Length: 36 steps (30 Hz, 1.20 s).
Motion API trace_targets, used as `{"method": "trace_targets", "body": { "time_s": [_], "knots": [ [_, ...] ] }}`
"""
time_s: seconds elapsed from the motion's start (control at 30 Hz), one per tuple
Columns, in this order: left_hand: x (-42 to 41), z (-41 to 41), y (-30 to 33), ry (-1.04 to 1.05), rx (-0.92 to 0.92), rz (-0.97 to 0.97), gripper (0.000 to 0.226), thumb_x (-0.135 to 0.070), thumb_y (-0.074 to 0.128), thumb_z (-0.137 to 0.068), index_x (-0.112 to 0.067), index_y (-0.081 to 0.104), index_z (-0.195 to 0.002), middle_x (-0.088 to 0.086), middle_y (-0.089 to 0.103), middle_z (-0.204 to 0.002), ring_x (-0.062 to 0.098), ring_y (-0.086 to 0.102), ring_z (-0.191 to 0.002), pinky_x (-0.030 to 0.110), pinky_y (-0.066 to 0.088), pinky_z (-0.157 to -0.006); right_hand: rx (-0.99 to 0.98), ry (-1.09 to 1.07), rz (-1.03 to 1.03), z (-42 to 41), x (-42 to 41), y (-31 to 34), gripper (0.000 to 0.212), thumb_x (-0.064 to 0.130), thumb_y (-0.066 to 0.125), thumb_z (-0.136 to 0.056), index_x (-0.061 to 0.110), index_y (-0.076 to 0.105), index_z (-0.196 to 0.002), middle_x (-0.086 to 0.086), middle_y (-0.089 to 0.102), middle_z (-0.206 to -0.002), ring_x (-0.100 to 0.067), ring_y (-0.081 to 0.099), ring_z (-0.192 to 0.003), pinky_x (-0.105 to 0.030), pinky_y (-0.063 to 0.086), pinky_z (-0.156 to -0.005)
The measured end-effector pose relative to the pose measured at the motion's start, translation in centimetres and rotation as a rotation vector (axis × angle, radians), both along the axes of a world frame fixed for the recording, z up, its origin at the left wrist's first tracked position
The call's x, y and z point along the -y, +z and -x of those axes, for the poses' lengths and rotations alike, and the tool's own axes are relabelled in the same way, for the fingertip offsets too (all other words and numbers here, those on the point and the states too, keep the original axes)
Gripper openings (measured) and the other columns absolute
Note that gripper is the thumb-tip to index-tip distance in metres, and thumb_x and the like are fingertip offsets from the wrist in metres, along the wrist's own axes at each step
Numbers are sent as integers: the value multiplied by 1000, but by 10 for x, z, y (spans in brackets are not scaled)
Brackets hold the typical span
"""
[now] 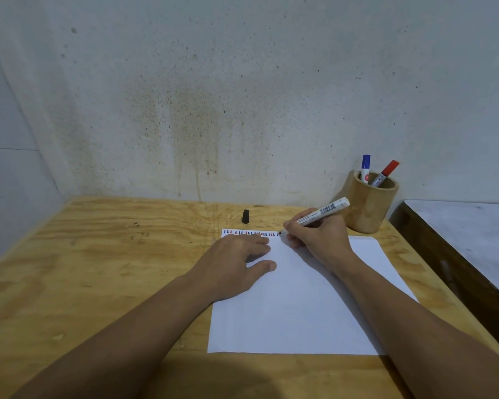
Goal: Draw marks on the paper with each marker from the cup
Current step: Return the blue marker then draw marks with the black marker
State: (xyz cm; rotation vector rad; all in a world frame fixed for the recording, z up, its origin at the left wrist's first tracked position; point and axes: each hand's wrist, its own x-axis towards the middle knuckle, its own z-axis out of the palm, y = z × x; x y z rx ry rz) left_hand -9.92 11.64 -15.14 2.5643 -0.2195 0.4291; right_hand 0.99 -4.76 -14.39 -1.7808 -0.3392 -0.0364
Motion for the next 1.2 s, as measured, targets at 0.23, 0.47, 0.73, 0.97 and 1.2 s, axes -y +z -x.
{"method": "trace_targets", "body": {
  "time_s": [0.23, 0.47, 0.73, 0.97, 1.2],
  "knots": [
    [0, 0, -1, 4, -9, -5, 42, -42, 61, -85, -19, 64, -120, -5, 58, -135, 5, 48, -127, 29, 44, -103, -15, -1, 4, 2, -1, 1, 12, 9, 81, -75, 1, 73, -76, -12, 74, -68, -16, 70, -55, -32, 62, -61],
    [1, 0, 0, 21, -22, 1, 45, -42, 62, -85, -19, 61, -123, -6, 57, -136, 4, 47, -128, 27, 41, -105, -9, -2, 34, 1, 0, 0, 12, 8, 80, -75, -1, 72, -77, -13, 74, -69, -17, 70, -56, -29, 61, -59],
    [1, 1, 1, 36, -70, 76, 41, -39, 69, -81, -17, 67, -116, -6, 65, -125, 3, 54, -118, 25, 45, -101, -6, -6, -25, 3, 1, 2, 11, 8, 77, -78, -2, 71, -80, -13, 73, -70, -15, 69, -58, -24, 59, -58],
    [-7, -41, 18, 410, 139, 386, 36, -16, 74, -77, -9, 66, -112, 6, 66, -107, 18, 62, -91, 28, 51, -81, -123, -8, -321, 6, 5, 9, 16, 1, 75, -81, -2, 62, -89, -16, 69, -76, -16, 69, -62, -19, 54, -53],
    [-12, -72, 19, 446, -53, 313, 21, -10, 73, -79, -4, 71, -98, 10, 69, -96, 15, 58, -80, 21, 42, -74, -323, -9, -508, 2, 6, 20, 2, -5, 64, -84, -4, 63, -85, -23, 68, -76, -29, 69, -66, -34, 60, -54]
  ]
}}
